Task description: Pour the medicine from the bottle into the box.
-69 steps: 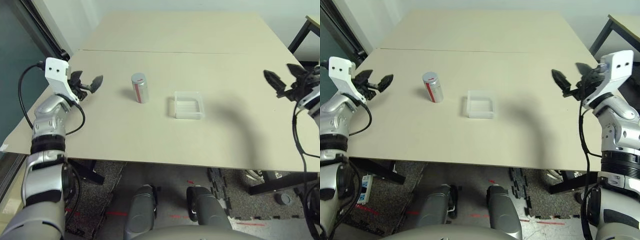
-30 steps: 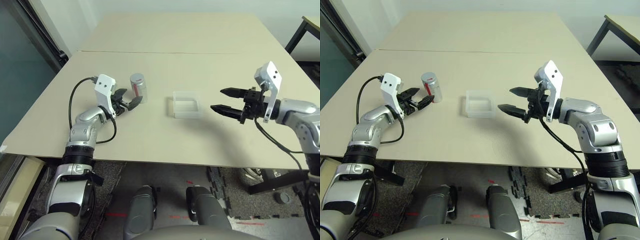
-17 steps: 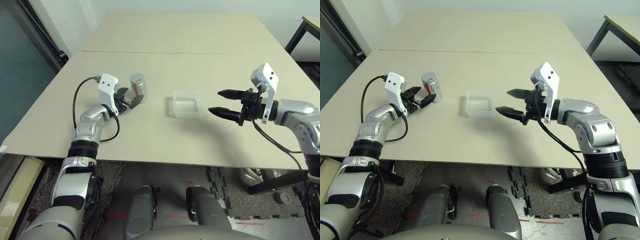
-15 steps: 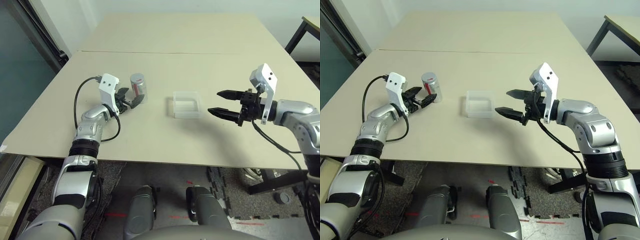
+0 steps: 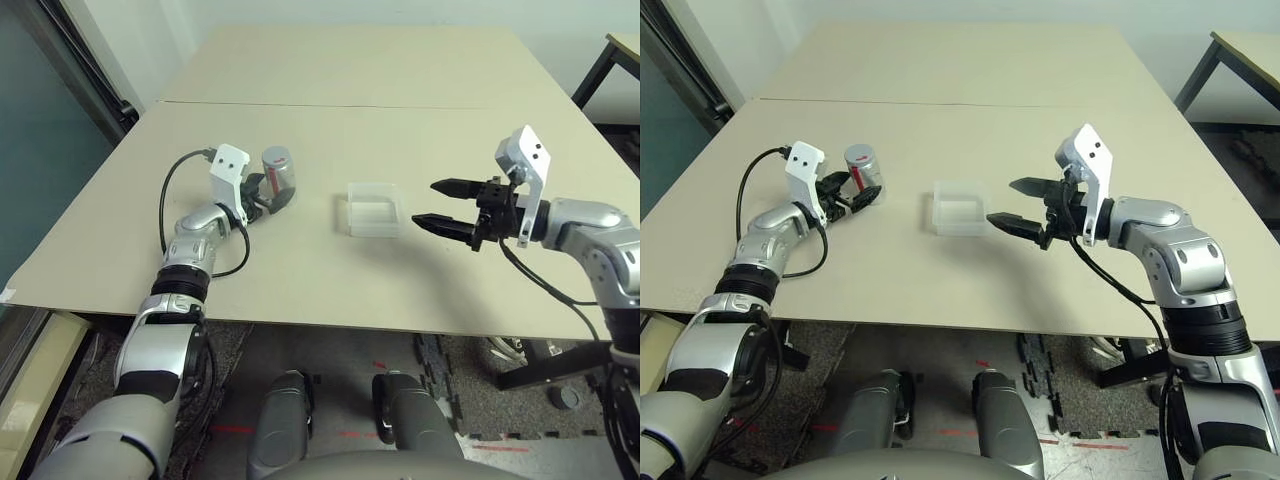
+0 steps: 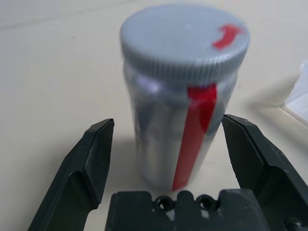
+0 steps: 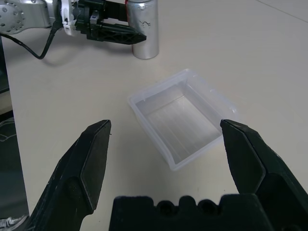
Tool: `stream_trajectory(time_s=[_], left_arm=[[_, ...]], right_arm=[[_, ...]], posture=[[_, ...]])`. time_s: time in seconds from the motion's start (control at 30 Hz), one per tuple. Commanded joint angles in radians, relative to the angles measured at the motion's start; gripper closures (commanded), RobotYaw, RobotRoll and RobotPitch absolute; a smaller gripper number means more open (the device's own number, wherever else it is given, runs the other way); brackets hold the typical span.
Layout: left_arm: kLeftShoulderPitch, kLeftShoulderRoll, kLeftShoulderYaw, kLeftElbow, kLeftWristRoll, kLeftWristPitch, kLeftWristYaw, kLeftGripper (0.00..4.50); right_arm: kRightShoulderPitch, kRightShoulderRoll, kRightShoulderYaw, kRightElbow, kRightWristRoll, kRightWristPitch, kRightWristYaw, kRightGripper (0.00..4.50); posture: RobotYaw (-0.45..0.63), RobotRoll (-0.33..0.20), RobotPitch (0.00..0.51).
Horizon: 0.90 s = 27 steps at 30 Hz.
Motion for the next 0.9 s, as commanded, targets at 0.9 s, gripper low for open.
stream_trajectory(time_s=[0.9], left_arm=[[-0.076, -0.038, 0.004, 0.131, 0.024, -0.095, -0.013, 1.82]], right_arm=[[-0.023, 0.016, 0.004, -0.010, -0.005, -0.006, -0.031, 0.00]], posture=[[-0.07, 0.000, 0.094]])
